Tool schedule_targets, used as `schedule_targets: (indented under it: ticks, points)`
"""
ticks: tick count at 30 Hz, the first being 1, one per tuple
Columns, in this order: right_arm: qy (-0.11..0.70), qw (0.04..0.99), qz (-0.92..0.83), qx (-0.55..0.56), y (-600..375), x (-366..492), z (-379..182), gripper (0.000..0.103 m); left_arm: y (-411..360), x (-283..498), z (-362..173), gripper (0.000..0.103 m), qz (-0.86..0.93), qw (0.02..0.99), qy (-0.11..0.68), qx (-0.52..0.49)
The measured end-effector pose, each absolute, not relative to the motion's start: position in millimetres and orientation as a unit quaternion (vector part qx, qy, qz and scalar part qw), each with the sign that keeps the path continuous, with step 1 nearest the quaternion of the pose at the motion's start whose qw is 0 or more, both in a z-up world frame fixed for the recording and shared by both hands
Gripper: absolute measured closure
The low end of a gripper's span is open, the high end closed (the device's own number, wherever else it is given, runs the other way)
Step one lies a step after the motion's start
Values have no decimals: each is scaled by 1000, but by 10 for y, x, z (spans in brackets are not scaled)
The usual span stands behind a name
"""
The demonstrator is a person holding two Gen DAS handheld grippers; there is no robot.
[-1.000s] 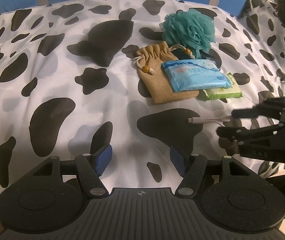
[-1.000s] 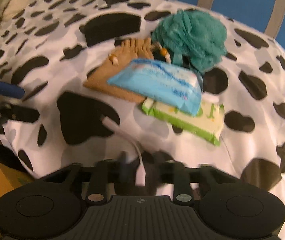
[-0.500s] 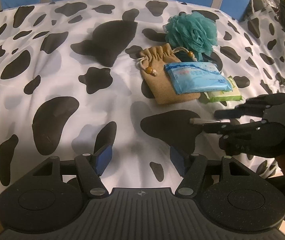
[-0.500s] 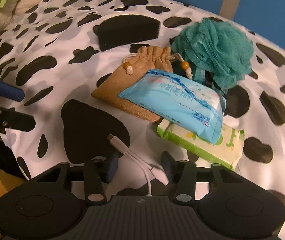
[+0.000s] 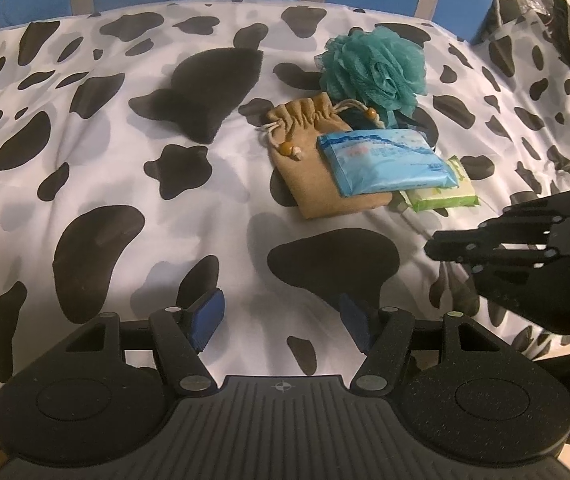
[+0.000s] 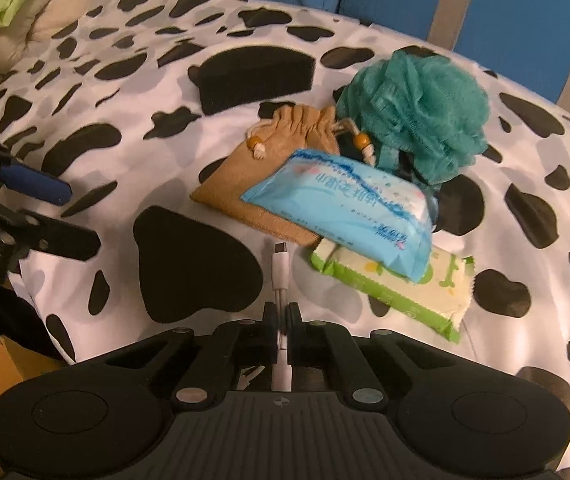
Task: Organize soft objects
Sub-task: 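Lift the white cable with the right tool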
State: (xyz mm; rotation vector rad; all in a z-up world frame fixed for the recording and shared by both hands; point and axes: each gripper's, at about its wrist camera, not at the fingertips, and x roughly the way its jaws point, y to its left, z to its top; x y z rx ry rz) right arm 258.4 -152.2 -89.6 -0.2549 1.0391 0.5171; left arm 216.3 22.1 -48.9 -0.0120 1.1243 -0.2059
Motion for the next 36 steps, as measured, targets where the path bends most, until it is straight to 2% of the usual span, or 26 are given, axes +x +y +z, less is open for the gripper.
schedule_targets:
  ticks: [36]
  points:
    - [444,874,192,-48,-2299,2358,-321,97,-293,2362,-484,40,-15,875,474,101]
